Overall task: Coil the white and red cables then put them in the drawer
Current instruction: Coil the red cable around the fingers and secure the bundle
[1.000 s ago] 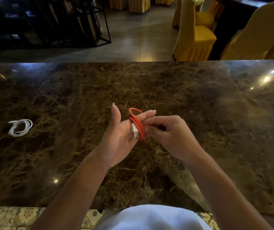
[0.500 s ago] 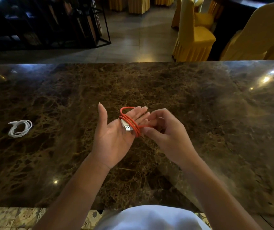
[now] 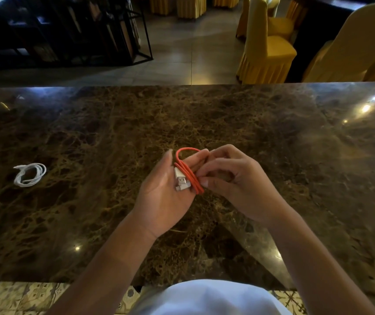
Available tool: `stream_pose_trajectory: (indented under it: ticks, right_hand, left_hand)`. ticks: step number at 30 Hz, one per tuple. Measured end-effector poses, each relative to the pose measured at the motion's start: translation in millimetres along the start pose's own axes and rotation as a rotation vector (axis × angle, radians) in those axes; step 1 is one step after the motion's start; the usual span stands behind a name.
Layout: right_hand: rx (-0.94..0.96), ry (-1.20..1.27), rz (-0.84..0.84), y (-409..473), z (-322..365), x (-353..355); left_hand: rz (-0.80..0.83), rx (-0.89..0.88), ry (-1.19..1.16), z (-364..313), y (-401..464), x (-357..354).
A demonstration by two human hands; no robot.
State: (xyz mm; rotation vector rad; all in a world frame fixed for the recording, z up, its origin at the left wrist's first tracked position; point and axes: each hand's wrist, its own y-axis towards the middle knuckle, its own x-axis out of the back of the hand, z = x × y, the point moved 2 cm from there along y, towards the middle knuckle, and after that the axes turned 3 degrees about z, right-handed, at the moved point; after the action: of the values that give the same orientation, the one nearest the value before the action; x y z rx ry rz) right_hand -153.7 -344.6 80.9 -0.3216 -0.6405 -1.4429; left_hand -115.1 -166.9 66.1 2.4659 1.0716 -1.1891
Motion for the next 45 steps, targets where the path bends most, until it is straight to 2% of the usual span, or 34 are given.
stream_pose_trajectory:
  ticks: [3,6,11,14,17,21,24,26,29,31,33,36,40,45]
  right_hand:
    - [-0.016,0.388,-0.177,1,-6,0]
    - [-0.143,0.543,-0.291,5,-20,-2]
    - [-0.367,0.976,-0.04,8,-33,-16]
    - [-0.431,1.205,0.019,8,-37,-22]
    - [-0.395,1.243,0.064,6,-37,-28]
    - [-0.478,1.281,0.132,-2,-30,-50]
    - [-0.525,1.323,0.068,-10,-23,-58]
    - [-0.57,1.174,-0.044,-13,-22,-54]
    - [-0.544,0.531,-0.242,-16,-25,-42]
    - [-0.409,0.194,-0.396,-19,-20,-30]
    - [-0.188,0.046,-0.49,-21,-6,-15]
    - [0.058,-0.039,-0.36,-19,21,-10]
    - [0.059,-0.071,-0.333,-15,26,-9]
    - [0.162,-0.305,-0.082,-17,33,-26]
  left_hand:
    - [0.04,-0.005,-0.14,-3,-1,0]
    - [0.085,0.014,-0.235,-2,-2,0]
    - [0.122,0.038,-0.305,1,0,3]
    - [0.143,0.046,-0.312,1,0,5]
    - [0.168,0.043,-0.319,1,0,3]
    - [0.146,0.008,-0.313,-1,5,4]
    - [0.122,-0.006,-0.306,-1,8,9]
    - [0.116,-0.014,-0.311,2,7,11]
    - [0.092,-0.03,-0.293,4,6,15]
    - [0.063,-0.043,-0.271,3,7,17]
    - [0.028,-0.053,-0.26,2,8,19]
    - [0.014,-0.041,-0.251,4,9,17]
    - [-0.006,-0.034,-0.253,6,8,17]
    - [0.008,-0.01,-0.245,9,5,20]
